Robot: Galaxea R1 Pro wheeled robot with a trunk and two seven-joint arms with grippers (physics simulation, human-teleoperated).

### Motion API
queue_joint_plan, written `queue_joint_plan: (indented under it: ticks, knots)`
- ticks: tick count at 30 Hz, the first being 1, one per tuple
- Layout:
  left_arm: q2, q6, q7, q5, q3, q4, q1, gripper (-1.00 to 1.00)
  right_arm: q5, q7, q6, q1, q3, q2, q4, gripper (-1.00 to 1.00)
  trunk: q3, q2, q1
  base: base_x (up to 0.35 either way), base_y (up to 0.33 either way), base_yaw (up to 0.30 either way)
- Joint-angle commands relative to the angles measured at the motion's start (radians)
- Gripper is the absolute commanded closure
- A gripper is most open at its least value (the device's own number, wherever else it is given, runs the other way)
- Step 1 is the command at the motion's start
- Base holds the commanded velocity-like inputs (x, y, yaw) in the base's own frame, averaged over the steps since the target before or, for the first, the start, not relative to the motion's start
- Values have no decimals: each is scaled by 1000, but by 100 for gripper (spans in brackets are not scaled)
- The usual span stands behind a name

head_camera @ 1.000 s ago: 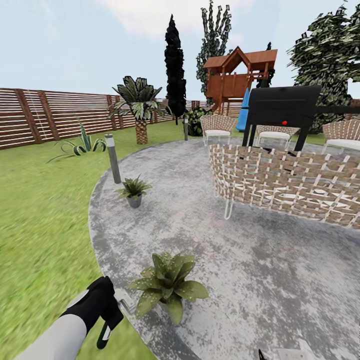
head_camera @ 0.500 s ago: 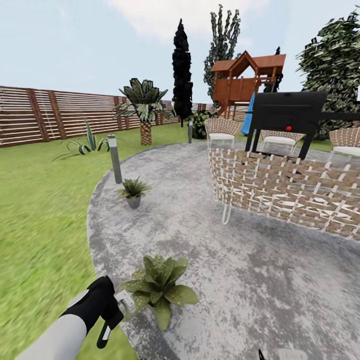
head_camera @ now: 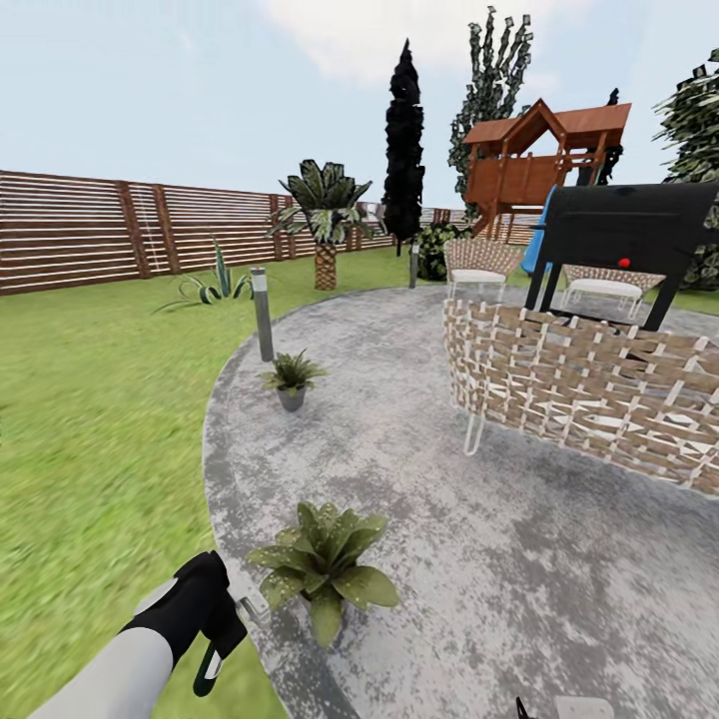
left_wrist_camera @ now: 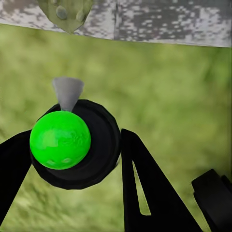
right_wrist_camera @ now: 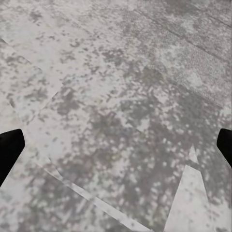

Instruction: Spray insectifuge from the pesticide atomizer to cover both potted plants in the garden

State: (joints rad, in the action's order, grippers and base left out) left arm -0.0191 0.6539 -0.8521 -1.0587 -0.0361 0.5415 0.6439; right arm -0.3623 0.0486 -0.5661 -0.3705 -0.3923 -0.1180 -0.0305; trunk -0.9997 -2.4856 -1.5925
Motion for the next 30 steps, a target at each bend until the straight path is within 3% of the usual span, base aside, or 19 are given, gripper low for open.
queue_joint_plan:
  ticks: [1,6,13,18,30]
  knots:
    - [1,4,-7,-6,-4,2,0,100,-10,5,-3,-1,-5,0,1,-100,-1,0,0,11,-28,18]
    - [-1,4,-7,-7,-2,2,0,100,-10,5,-4,-1,-5,5,1,-100,-1,0,0,2,-4,3]
    - [-1,4,-7,-7,-4,2,0,100,-11,4,-5,-1,-5,-11,2,-100,-1,0,0,0,0,0]
    - [-1,4,-7,-7,-4,2,0,100,-10,4,-5,-1,-4,-4,0,-100,-1,0,0,60,-107,10]
    - [1,4,-7,-6,-3,1,0,100,-10,4,-4,-1,-3,0,0,-100,-8,0,0,145,-233,230]
